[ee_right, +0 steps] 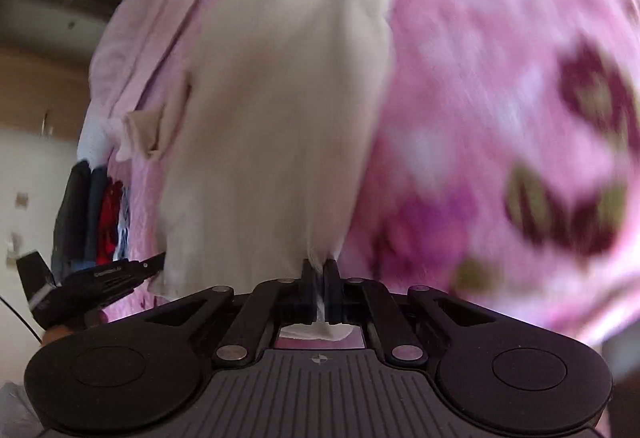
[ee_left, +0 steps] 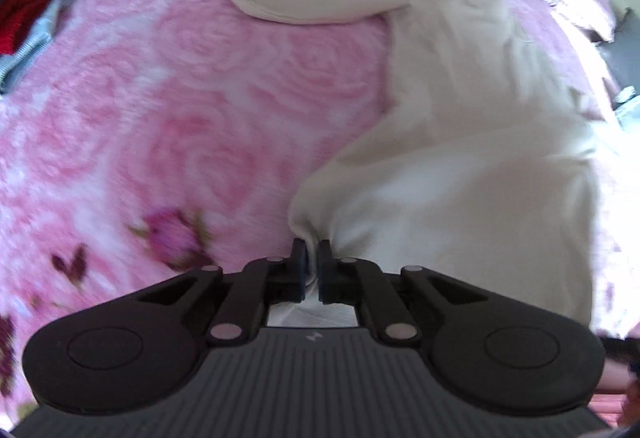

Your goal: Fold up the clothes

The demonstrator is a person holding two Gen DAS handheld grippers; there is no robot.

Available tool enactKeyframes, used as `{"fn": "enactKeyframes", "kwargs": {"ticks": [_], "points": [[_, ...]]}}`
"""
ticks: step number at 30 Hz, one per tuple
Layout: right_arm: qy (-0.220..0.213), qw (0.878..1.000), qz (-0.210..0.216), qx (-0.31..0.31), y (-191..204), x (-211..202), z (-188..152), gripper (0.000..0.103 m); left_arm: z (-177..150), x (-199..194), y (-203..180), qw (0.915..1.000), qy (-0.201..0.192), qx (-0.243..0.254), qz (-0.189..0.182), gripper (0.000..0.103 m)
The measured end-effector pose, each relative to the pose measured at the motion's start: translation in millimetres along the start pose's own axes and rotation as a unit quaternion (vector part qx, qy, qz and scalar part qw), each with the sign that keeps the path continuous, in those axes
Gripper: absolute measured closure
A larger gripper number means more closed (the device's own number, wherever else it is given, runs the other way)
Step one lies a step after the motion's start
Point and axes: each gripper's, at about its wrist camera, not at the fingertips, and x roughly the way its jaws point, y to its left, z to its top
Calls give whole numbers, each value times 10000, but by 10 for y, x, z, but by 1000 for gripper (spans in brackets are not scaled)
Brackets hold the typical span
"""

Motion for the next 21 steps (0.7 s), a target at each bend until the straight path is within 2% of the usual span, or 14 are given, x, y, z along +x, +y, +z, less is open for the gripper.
{"fn": "enactKeyframes", "kwargs": {"ticks": [4, 6, 7, 9, 10, 11, 12, 13, 15, 16, 18, 20, 21], "points": [[-679, 9929, -514, -829, 278, -797, 375, 102, -141, -320, -85, 9939, 69, -461, -995, 100], [-831, 9775, -847, -1743, 518, -1198, 429, 102, -311, -368, -212, 9955, 157, -257, -899, 97], [-757, 9678, -983, -2191, 619, -1318, 417, 102, -398, -390, -277, 9962, 201, -143, -835, 97], [-12, 9570, -1113, -2680, 670, -1268, 304, 100, -549, -286, -325, 9980, 537, 36, -322, 97], [510, 9573, -1079, -2634, 602, -1135, 227, 79, -613, -207, -317, 9968, 797, 57, -29, 97], [989, 9562, -1076, -2535, 516, -1000, 141, 46, -664, -137, -294, 9944, 1031, 32, 225, 96], [1283, 9582, -1121, -2297, 383, -875, 39, 39, -700, -104, -263, 9927, 1157, 7, 328, 94], [1311, 9654, -1115, -1960, 228, -801, -40, 39, -715, -113, -248, 9930, 1143, -10, 298, 91], [1044, 9810, -1226, -1086, -119, -734, -132, 39, -694, -162, -233, 9945, 1022, 16, 213, 88], [835, 9866, -1239, -652, -282, -751, -168, 39, -679, -157, -221, 9951, 975, -38, 158, 81], [311, 9957, -861, 132, -546, -827, -235, 39, -647, -140, -197, 9959, 885, -162, 47, 75], [-200, 9974, -344, 604, -702, -856, -306, 40, -615, -123, -172, 9964, 795, -287, -64, 75], [-339, 9964, -238, 734, -756, -824, -339, 40, -606, -71, -163, 9958, 812, -394, -141, 75]]}}
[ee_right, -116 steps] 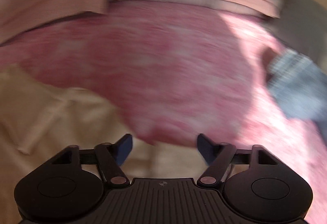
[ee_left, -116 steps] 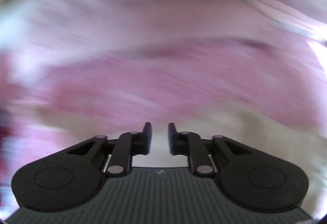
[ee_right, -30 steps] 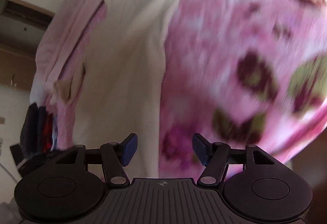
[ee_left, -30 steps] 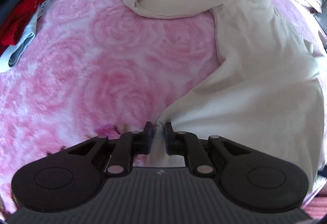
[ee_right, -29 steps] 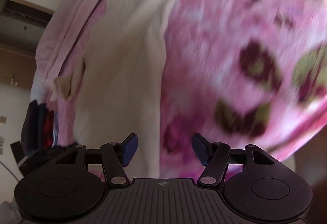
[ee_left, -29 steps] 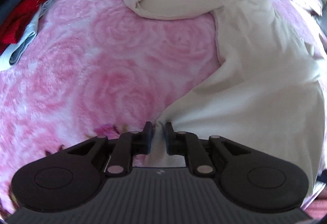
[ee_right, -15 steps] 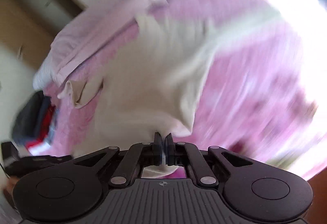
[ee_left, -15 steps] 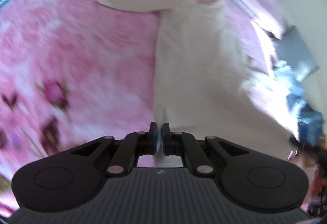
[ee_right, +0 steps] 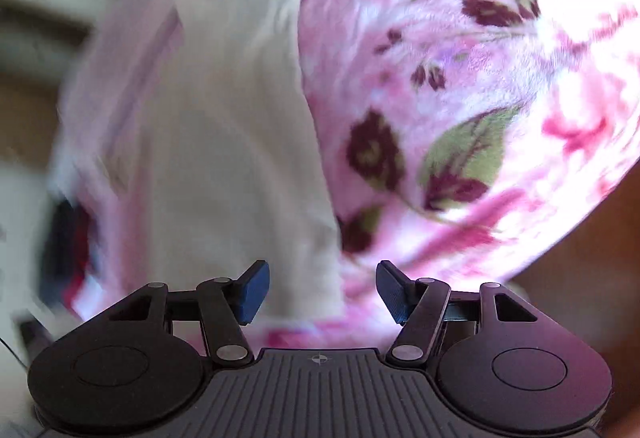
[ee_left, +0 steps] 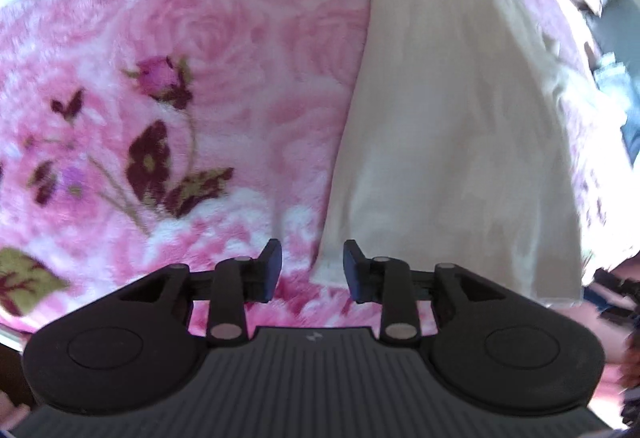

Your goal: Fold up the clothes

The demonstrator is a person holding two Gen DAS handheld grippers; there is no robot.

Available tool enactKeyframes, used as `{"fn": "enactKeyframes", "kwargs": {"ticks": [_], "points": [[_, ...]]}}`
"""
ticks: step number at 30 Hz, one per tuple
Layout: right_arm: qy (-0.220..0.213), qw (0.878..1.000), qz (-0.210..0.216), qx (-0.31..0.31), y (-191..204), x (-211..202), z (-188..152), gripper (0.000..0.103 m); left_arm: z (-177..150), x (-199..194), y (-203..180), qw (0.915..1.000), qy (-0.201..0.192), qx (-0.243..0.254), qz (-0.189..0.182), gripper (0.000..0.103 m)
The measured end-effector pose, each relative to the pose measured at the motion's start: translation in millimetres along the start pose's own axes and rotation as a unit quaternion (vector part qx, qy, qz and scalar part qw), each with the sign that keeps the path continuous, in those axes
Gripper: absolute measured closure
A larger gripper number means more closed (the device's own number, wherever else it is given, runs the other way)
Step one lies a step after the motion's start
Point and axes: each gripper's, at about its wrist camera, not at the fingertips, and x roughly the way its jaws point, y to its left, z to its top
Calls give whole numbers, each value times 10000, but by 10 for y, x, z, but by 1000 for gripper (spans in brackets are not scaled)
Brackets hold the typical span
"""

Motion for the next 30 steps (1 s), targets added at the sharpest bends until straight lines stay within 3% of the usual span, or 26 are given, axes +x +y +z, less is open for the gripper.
{"fn": "enactKeyframes", "kwargs": {"ticks": [1, 3, 4, 5, 8, 10, 13, 14, 16, 18, 20, 22, 23, 24, 27, 30], "points": [[-36, 9999, -72, 86, -43, 68, -24, 40, 9, 67, -5, 10000, 30, -55, -69, 75], [22, 9993, -224, 314, -117, 242, -72, 67, 22, 146, -11, 10000, 21, 48, -35, 76], [57, 9988, -292, 377, -126, 307, -85, 83, 31, 156, -39, 9998, 6, 173, 14, 83], [18, 9990, -338, 281, -79, 294, -71, 94, 40, 146, -64, 9995, -19, 318, -35, 103], [-97, 9988, -474, -8, 61, 257, -29, 99, 38, 20, 8, 9988, -68, 142, -461, 103], [-415, 9969, -485, -449, 201, 23, 76, 100, -2, -107, 43, 9967, -184, 20, -795, 103], [-934, 9822, -735, -1456, 495, -414, 174, 100, -162, -95, -9, 9939, -54, 10, -1101, 102], [-980, 9751, -879, -1786, 592, -490, 170, 100, -226, -31, -57, 9939, 60, 47, -1099, 102], [-465, 9704, -1246, -2014, 643, -347, 139, 99, -330, 141, -165, 9963, 319, 197, -773, 102], [300, 9700, -1586, -1816, 550, -52, 171, 97, -346, 217, -238, 9972, 456, 327, -503, 100], [416, 9657, -1981, -1626, 418, 48, 238, 86, -262, 182, -264, 9959, 610, 349, -578, 92], [5, 9707, -2018, -1302, 315, -19, 447, 69, -127, 96, -273, 9951, 546, 466, -673, 85], [-253, 9756, -1946, -984, 249, -69, 607, 49, -41, 39, -270, 9951, 481, 516, -695, 85], [-481, 9797, -1834, -643, 187, -97, 800, 39, 67, -15, -264, 9955, 378, 502, -710, 85], [-1198, 9832, -1368, 144, -74, -166, 1417, 39, 390, -138, -256, 9974, -49, 283, -661, 82], [-1930, 9739, -962, 704, -393, -218, 2112, 39, 698, -80, -305, 9971, -437, -107, -608, 81]]}}
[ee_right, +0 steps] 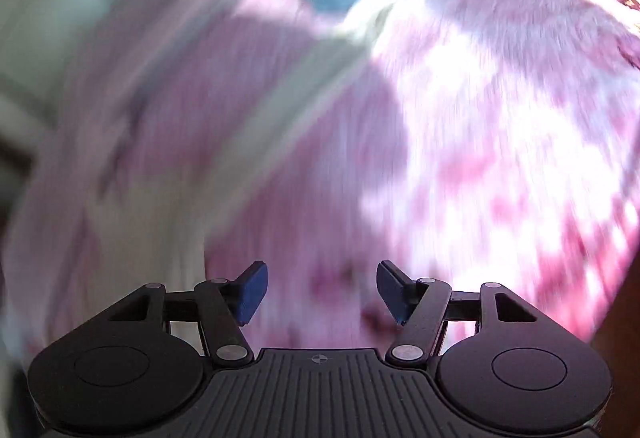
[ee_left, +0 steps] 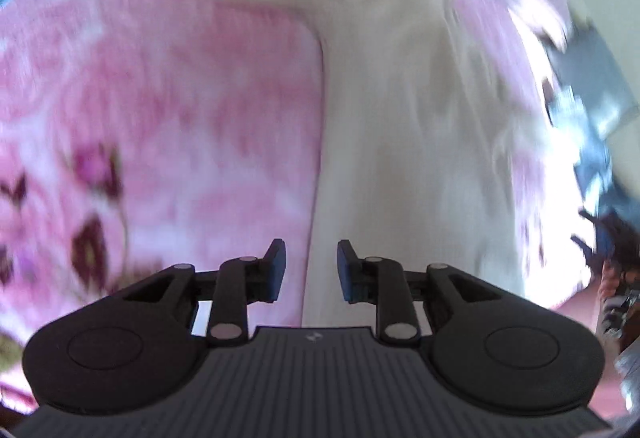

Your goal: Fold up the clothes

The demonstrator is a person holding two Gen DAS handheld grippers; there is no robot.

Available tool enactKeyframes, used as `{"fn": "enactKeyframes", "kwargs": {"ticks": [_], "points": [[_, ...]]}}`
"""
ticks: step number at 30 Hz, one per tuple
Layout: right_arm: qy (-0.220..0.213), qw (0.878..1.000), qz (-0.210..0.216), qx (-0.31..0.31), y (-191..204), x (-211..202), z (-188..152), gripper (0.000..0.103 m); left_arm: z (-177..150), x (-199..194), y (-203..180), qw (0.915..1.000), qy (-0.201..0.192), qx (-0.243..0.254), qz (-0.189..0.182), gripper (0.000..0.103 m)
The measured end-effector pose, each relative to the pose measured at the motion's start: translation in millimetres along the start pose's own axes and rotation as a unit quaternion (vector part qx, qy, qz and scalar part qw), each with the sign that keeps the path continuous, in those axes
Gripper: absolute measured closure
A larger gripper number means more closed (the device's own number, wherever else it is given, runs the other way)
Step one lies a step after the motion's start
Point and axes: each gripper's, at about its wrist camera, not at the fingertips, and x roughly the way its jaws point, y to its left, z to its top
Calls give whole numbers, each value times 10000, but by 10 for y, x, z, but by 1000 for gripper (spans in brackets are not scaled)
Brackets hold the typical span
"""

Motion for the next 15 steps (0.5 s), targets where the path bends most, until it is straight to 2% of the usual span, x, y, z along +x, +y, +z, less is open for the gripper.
{"fn": "enactKeyframes", "kwargs": {"ticks": [3, 7, 11, 13, 15], "points": [[-396, 9975, 99, 583, -234, 345, 638, 39, 281, 244, -156, 9991, -260, -318, 44, 81], [-636, 9944, -10, 844, -487, 901, 1327, 39, 594, 524, -409, 9974, -468, -543, 96, 81], [-756, 9912, -292, 1050, -730, 1390, 1700, 40, 923, 829, -654, 9967, -576, -560, 102, 81], [-742, 9925, -441, 871, -687, 1488, 1810, 102, 1090, 948, -775, 9969, -623, -462, 109, 81], [-786, 9941, -584, 466, -590, 1477, 1879, 102, 1228, 1027, -867, 9975, -608, -333, 121, 81]]}}
